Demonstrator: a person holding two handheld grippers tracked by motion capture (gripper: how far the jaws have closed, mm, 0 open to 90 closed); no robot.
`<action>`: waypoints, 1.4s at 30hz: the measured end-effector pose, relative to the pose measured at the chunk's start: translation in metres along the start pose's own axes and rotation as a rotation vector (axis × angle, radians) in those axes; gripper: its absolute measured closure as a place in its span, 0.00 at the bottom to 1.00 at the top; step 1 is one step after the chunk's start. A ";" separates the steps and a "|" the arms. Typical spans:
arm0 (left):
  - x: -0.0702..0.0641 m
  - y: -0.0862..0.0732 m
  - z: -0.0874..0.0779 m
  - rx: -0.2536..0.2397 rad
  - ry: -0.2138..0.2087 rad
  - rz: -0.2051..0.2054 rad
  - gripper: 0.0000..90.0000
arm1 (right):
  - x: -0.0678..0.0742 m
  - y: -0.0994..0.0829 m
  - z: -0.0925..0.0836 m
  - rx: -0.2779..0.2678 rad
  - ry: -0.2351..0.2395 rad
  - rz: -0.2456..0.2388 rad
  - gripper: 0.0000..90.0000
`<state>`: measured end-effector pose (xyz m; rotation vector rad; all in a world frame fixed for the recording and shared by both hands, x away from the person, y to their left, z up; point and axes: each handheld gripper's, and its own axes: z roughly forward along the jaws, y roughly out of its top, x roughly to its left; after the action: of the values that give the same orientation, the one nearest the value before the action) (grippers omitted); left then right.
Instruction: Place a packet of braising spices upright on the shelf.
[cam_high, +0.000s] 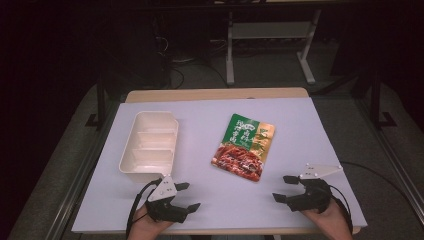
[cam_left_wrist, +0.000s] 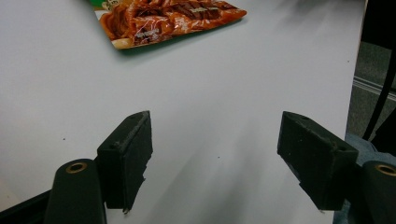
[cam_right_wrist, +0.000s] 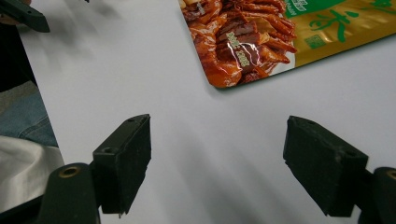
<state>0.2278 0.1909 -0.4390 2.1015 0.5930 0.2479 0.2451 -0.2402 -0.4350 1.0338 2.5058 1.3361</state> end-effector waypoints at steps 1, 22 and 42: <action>0.000 0.000 0.000 0.000 0.000 0.000 0.29 | 0.000 0.000 0.000 0.000 0.000 0.000 0.25; -0.001 0.023 0.018 0.011 -0.022 0.013 0.32 | -0.012 -0.003 -0.007 -0.017 -0.008 0.024 0.24; 0.012 0.050 0.039 0.009 -0.026 0.012 0.38 | -0.011 -0.004 -0.005 -0.012 -0.019 0.019 0.23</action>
<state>0.2691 0.1456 -0.4206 2.1145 0.5670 0.2248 0.2495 -0.2522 -0.4375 1.0655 2.4779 1.3381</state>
